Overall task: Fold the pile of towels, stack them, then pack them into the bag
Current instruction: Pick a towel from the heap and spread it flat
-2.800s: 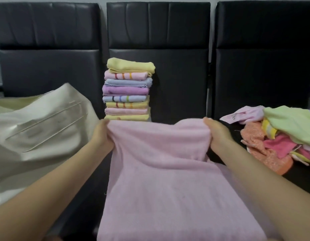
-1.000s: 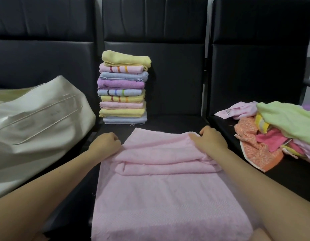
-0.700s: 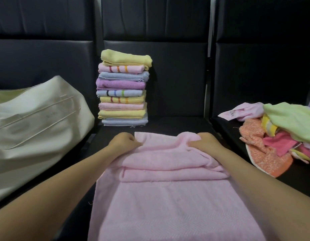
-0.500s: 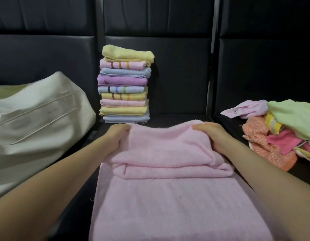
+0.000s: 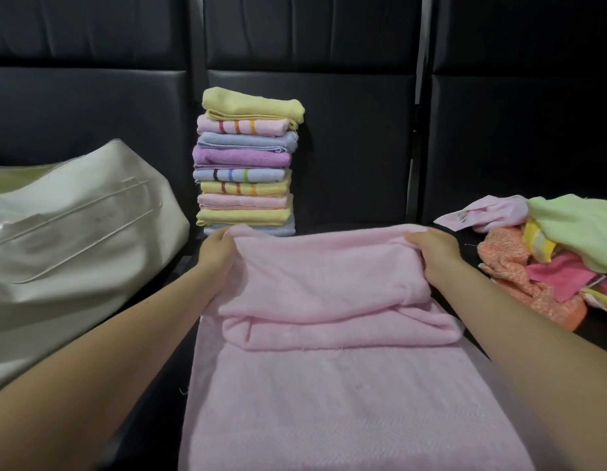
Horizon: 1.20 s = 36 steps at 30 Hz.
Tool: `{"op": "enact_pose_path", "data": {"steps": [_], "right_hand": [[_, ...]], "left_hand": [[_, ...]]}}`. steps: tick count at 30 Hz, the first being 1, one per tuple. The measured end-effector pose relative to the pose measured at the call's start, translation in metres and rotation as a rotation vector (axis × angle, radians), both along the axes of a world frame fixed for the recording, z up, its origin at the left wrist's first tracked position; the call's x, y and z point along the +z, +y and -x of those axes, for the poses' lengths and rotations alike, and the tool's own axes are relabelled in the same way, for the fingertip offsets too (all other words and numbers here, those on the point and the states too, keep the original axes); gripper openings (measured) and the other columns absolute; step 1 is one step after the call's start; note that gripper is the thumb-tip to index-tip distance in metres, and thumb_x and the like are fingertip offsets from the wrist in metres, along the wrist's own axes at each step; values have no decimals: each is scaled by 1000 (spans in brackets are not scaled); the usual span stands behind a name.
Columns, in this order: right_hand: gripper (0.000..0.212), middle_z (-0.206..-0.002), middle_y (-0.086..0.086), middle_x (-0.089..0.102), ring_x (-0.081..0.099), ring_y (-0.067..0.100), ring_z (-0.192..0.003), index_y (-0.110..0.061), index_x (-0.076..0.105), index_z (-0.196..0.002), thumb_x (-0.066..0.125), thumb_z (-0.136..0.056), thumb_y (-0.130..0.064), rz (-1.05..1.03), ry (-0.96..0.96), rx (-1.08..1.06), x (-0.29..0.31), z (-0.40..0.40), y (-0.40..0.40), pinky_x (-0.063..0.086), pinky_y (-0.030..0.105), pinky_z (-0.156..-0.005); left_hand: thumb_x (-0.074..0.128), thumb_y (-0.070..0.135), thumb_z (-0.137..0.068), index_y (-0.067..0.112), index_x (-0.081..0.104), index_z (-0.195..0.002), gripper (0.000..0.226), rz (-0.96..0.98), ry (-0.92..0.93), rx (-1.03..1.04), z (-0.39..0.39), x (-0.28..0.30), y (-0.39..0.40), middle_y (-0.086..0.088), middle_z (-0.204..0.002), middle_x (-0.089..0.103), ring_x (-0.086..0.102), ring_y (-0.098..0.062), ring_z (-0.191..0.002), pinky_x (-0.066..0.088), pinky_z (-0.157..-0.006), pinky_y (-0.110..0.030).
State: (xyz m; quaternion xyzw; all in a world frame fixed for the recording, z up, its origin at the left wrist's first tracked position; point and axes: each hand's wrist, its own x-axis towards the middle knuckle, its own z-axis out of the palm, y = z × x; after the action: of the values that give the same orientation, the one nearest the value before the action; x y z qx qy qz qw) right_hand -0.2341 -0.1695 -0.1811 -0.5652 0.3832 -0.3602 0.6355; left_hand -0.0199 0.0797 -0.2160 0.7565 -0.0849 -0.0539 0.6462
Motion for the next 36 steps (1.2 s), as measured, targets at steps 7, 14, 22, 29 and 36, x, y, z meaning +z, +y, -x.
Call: {"op": "enact_pose_path", "data": {"steps": [7,14,22,29,36], "right_hand": [[57,-135,9,53,54,29,-118,-16,39,-146,50,-91,-2,198,397,113,-31,-16,-17,42,31,-91],[54,-121,10,61,56,27,-111,-13,44,-140,58,-87,-14,462,566,151,-29,9,-19,44,34,-93],[16,-73,-3,66,63,22,-78,-19,67,-78,55,-88,-18,675,314,280,-1,25,51,50,34,-72],[35,-59,-7,53,44,7,-57,-18,58,-61,55,-95,-19,909,367,770,7,23,122,35,21,-58],[46,-47,-9,39,34,6,-47,-19,43,-53,55,-96,-32,894,580,943,6,39,146,28,19,-48]], "left_hand": [[45,31,-100,20,22,-154,59,-790,-377,-71,-12,-25,13,-16,-143,46,41,-37,-131,38,-104,-47],[51,21,-94,15,51,-137,43,-753,-454,-129,14,-7,26,-18,-135,51,43,-35,-126,39,-100,-43],[52,21,-95,28,70,-92,19,-544,-657,-493,127,44,39,13,-98,65,58,-5,-88,47,-81,-27],[71,51,-81,33,57,-90,24,-906,-634,-995,185,33,73,16,-81,52,50,-4,-78,42,-73,-19],[52,42,-83,12,59,-79,30,-852,-711,-999,181,13,84,1,-80,54,45,-11,-80,40,-74,-26]]}}
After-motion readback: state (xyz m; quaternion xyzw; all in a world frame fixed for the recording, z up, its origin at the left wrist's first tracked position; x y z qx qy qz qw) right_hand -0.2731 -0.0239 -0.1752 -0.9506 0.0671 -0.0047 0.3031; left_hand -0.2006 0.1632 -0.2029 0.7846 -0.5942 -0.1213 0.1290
